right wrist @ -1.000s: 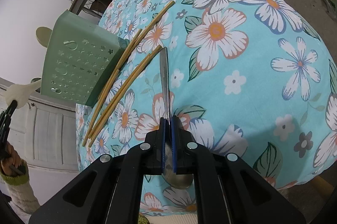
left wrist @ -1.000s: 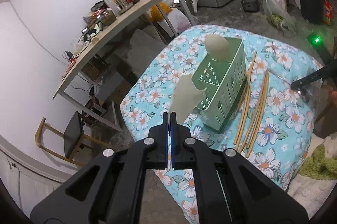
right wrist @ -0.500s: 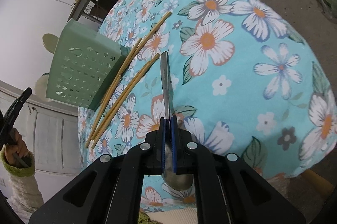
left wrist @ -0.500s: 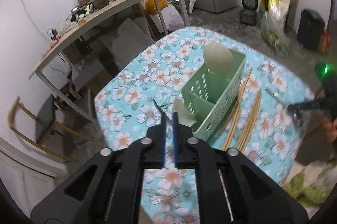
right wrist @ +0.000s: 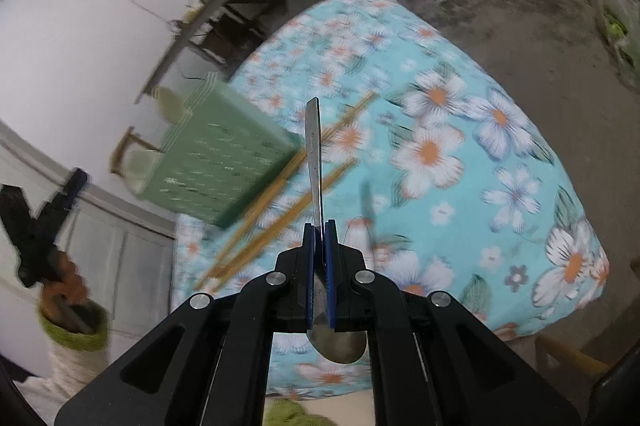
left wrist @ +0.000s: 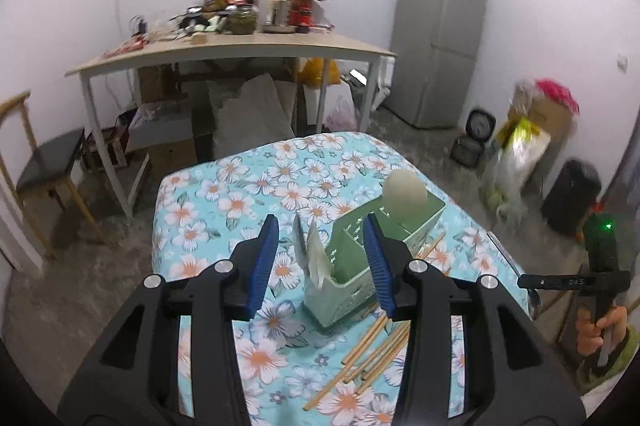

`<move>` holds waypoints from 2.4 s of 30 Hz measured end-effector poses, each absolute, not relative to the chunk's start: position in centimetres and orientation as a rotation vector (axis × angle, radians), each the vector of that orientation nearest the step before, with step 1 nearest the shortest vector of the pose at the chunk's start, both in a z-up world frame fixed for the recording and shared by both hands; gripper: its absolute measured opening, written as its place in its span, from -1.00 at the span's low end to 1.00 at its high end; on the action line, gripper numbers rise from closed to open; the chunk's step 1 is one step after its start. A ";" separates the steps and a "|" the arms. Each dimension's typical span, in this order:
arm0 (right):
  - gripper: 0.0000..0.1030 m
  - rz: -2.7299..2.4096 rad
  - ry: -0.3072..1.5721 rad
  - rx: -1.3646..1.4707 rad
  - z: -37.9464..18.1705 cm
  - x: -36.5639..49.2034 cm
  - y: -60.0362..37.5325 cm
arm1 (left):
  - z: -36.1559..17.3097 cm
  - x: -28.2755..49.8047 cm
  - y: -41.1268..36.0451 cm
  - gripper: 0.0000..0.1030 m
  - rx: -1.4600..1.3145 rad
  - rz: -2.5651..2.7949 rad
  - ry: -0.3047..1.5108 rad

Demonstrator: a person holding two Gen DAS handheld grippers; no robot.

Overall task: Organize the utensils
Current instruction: 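Lower the metal spoon into the green holder and open the right gripper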

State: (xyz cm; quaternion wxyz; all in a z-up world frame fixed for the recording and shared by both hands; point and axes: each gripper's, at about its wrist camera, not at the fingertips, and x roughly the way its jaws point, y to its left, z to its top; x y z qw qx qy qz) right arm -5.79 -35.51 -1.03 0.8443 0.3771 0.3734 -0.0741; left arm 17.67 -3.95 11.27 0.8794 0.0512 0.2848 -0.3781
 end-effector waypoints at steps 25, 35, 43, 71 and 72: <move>-0.90 0.285 0.769 1.221 3.1 3.0 -32.8 | 4.3 12.8 0.5 -0.18 -0.083 -0.823 0.661; -0.90 0.289 0.761 1.556 -0.2 5.0 -33.7 | 2.6 11.7 -1.1 -0.18 -0.093 -0.909 0.695; -0.89 0.283 0.676 1.849 -2.8 6.8 -33.7 | 2.2 11.4 -1.7 -0.18 -0.092 -0.918 0.711; -0.89 0.356 0.568 2.027 -6.0 4.8 -32.4 | 4.5 11.2 -11.3 -0.17 -0.153 -1.275 0.644; -0.89 0.359 0.564 2.032 -6.1 4.8 -32.4 | 4.3 11.6 -11.5 -0.23 -0.162 -1.269 0.662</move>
